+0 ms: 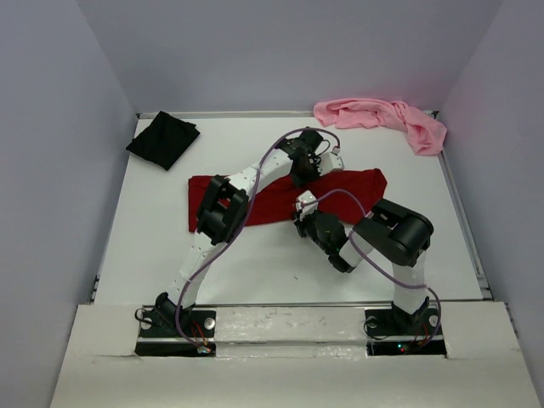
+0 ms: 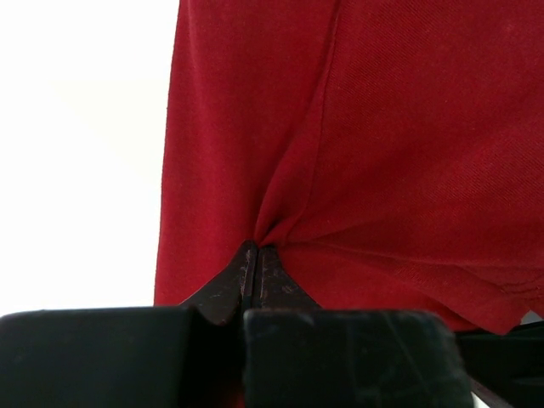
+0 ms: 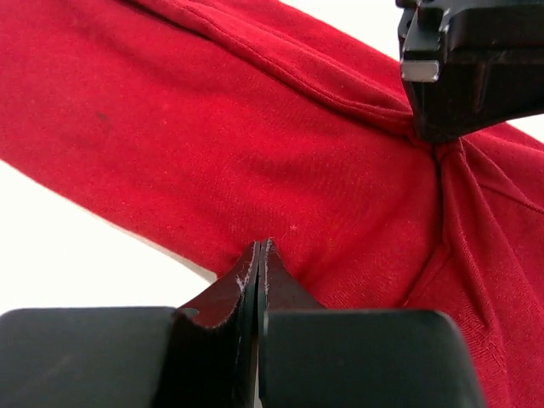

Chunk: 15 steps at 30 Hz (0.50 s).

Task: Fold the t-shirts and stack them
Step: Fold the tshirt

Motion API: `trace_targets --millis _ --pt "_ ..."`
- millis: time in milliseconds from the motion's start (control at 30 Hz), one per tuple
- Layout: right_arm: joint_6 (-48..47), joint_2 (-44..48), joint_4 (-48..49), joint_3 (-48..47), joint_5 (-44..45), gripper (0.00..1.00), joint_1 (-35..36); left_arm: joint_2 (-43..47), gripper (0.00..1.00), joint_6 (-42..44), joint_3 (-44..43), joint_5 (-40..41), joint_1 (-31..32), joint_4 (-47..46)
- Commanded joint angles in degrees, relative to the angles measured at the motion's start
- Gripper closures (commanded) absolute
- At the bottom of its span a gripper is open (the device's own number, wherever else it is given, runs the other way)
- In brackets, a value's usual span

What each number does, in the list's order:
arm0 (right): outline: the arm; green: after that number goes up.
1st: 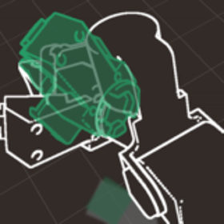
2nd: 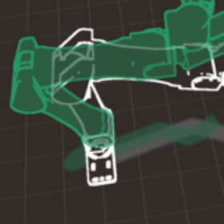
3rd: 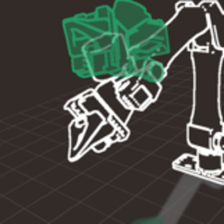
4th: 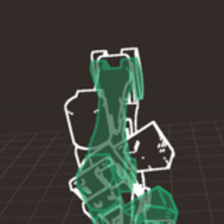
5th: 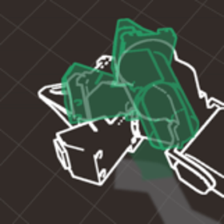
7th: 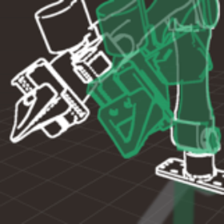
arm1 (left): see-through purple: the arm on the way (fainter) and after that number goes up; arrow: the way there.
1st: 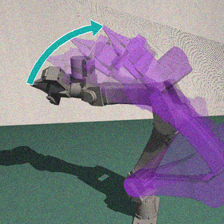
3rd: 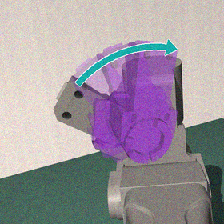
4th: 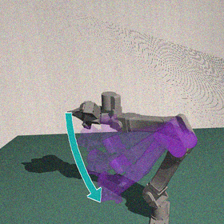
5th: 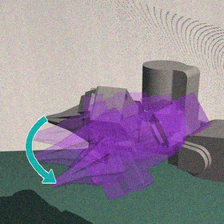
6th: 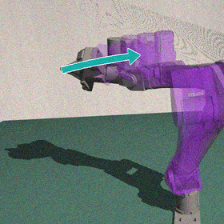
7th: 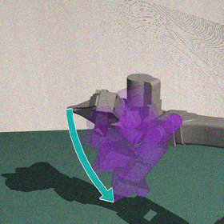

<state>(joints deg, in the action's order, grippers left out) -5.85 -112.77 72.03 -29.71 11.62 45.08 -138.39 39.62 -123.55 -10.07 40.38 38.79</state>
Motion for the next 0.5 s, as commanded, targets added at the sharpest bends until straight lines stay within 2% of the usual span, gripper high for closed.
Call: trace_targets --millis 0,100,200,333,467 --pt "-1.19 -1.05 7.86 -0.78 2.53 1.0 0.45 0.05 1.0 0.9 -2.93 0.04 -0.48 1.73" --pt "0.13 -0.52 6.02 0.44 2.88 1.0 0.45 -0.13 1.0 1.16 -3.37 0.66 -0.48 1.47" --pt "1.8 -0.17 9.61 3.52 2.71 1.0 0.45 -1.09 1.0 1.43 -4.24 1.45 -0.57 1.64" --pt "2.07 0.01 8.57 4.14 2.36 1.0 0.45 -2.41 1.0 1.6 -5.83 2.24 -1.0 2.09" --pt "2.94 -0.26 9.27 5.1 1.83 1.0 0.45 -1.36 1.0 1.61 -3.37 3.03 -1.36 -1.94"
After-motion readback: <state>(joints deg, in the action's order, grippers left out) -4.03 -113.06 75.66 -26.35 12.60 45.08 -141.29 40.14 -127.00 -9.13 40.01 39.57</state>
